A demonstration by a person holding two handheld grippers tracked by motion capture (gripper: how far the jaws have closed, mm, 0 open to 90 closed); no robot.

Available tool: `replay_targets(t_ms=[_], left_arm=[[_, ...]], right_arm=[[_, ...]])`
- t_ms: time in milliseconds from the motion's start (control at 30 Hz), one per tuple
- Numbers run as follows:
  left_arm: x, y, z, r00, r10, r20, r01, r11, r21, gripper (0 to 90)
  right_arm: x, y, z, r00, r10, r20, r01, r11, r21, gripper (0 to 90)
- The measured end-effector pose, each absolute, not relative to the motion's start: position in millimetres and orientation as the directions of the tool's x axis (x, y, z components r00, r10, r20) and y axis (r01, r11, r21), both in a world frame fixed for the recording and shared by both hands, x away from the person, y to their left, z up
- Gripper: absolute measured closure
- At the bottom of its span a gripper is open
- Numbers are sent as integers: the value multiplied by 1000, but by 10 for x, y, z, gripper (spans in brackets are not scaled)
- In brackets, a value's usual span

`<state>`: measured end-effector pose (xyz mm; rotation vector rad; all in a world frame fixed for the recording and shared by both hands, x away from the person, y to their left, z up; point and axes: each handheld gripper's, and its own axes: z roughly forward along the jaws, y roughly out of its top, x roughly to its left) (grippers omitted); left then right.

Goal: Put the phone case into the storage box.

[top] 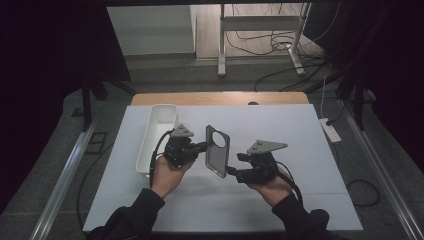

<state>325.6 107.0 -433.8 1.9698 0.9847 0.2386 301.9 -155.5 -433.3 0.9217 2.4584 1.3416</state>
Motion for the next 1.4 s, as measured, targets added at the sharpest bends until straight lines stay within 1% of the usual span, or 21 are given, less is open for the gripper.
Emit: replay_targets(t_ms=[433,967,1067,1200,1400], left_arm=[[3269,1127,-4317,656,729,-198,543,-273,794,887],[3294,1217,-4279,651,732,-203,543,-262,798,887],[3299,1241,-4264,646,736,-203,544,-256,799,887],[3311,1283,-4249,643,739,-202,543,-254,800,887],[3324,1321,-4234,640,742,-200,544,-253,800,887]], right_arm=[[2993,-1640,-4304,-790,602,120,425,397,813,308],[2968,-1738,-4274,-798,587,139,440,408,800,288],[2954,-1760,-4268,-794,593,134,442,412,797,277],[2939,-1791,-4265,-791,597,130,445,418,792,238],[2923,-1831,-4264,-789,600,128,446,417,792,216]])
